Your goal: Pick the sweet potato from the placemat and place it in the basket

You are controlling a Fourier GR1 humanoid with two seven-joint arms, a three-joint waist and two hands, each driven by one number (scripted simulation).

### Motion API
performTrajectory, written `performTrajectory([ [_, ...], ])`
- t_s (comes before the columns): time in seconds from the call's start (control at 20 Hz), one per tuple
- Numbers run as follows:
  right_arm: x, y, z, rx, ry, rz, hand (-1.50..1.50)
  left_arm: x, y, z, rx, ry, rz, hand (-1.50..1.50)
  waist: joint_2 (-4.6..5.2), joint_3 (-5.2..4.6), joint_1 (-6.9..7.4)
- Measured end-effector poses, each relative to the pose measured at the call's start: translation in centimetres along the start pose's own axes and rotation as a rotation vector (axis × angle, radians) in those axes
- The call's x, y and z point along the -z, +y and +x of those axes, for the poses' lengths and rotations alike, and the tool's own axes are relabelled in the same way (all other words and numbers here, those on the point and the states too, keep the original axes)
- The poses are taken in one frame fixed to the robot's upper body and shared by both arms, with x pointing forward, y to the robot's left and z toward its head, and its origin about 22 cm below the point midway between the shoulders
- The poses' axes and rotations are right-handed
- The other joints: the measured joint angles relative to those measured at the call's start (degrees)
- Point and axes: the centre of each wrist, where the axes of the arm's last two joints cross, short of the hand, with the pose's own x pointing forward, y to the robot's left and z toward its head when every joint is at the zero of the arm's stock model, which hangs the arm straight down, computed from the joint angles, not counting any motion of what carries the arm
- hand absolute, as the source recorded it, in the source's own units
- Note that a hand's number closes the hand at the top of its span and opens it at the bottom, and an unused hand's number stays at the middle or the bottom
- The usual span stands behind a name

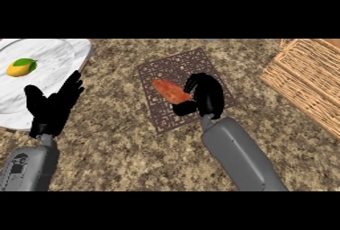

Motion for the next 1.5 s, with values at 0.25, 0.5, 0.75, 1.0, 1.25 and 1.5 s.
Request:
performTrajectory([
  [0.25, -1.6, -0.5, 6.6, 0.067, -0.118, -0.168, 1.50, -0.5, 1.0, -0.4, -0.001, 0.008, 0.020, 0.00, -0.28, 0.00, -0.95],
  [0.5, -2.4, -1.5, 11.5, 0.041, -0.153, -0.294, 1.50, -0.8, 1.5, -0.4, 0.002, 0.011, 0.041, 0.00, -0.43, 0.00, -2.15],
  [0.75, -2.0, -4.3, 15.0, 0.016, -0.160, -0.399, 1.50, -1.2, 2.3, -1.0, -0.006, 0.014, 0.059, 0.00, -0.38, 0.02, -3.07],
  [1.0, -1.0, -7.4, 17.0, 0.008, -0.145, -0.494, 1.50, -1.4, 1.7, -1.2, -0.008, 0.015, 0.057, 0.00, -0.32, 0.05, -3.35],
  [1.25, 1.8, -11.0, 17.7, -0.001, -0.097, -0.594, 1.50, -1.4, 1.7, -0.5, -0.001, 0.003, 0.057, 0.00, -0.09, 0.06, -3.04],
  [1.5, 4.6, -14.6, 17.1, -0.045, -0.020, -0.682, 1.50, -1.6, 2.1, -0.7, -0.005, 0.007, 0.060, 0.00, -0.01, 0.05, -2.98],
])
